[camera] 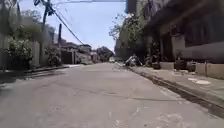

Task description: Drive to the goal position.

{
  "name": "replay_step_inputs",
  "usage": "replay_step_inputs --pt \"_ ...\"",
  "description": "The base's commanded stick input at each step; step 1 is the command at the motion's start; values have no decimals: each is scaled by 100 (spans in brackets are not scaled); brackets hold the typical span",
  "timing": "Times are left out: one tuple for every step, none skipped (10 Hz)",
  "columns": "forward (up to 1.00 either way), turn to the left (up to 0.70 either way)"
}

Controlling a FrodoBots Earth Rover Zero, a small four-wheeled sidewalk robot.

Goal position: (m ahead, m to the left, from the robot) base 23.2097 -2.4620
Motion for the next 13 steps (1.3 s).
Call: replay_step_inputs --pt "100 0" --pt "100 0" --pt "100 0" --pt "100 0" --pt "100 0" --pt "100 0" --pt "100 0" --pt "100 0" --pt "100 0" --pt "100 0" --pt "100 0" --pt "100 0" --pt "100 0"
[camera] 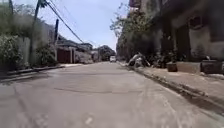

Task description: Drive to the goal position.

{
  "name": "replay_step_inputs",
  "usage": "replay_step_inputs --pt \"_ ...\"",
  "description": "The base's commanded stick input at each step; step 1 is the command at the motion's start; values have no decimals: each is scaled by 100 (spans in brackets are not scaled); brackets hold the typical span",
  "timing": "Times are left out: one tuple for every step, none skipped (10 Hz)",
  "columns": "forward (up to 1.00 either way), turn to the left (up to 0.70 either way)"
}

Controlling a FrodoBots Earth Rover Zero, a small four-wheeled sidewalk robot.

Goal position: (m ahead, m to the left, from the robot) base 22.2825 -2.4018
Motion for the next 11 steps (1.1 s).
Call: replay_step_inputs --pt "100 0" --pt "100 0" --pt "100 0" --pt "100 0" --pt "100 0" --pt "100 0" --pt "100 0" --pt "100 0" --pt "100 0" --pt "100 0" --pt "100 0"
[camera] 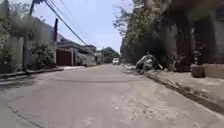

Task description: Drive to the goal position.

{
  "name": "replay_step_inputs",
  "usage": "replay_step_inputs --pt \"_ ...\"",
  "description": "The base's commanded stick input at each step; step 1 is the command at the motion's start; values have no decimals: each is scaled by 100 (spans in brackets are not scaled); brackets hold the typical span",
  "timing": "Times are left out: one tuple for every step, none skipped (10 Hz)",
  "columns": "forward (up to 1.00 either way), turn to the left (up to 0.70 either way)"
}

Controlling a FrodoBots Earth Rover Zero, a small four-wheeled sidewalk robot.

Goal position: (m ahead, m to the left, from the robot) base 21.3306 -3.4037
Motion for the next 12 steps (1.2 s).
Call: replay_step_inputs --pt "100 0" --pt "100 0" --pt "100 -23" --pt "100 -40" --pt "100 -40" --pt "100 -40" --pt "100 -40" --pt "100 -37" --pt "100 -16" --pt "100 -5" --pt "100 0" --pt "100 0"
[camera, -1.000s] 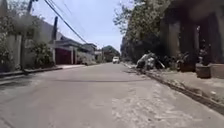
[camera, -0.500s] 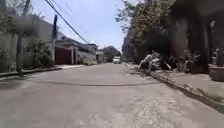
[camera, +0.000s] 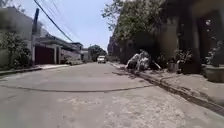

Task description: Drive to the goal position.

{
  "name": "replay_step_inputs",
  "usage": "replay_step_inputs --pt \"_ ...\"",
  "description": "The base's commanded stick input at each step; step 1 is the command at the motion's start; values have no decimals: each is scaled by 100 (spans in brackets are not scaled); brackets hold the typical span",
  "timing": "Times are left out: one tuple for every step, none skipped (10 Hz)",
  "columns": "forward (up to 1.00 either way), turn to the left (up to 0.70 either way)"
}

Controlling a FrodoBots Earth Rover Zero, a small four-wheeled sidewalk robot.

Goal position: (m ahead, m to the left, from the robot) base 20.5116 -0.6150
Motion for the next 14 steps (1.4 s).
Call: replay_step_inputs --pt "100 0" --pt "100 0" --pt "100 0" --pt "100 0" --pt "100 0" --pt "100 0" --pt "100 0" --pt "100 0" --pt "100 0" --pt "100 0" --pt "100 0" --pt "100 0" --pt "100 0" --pt "100 0"
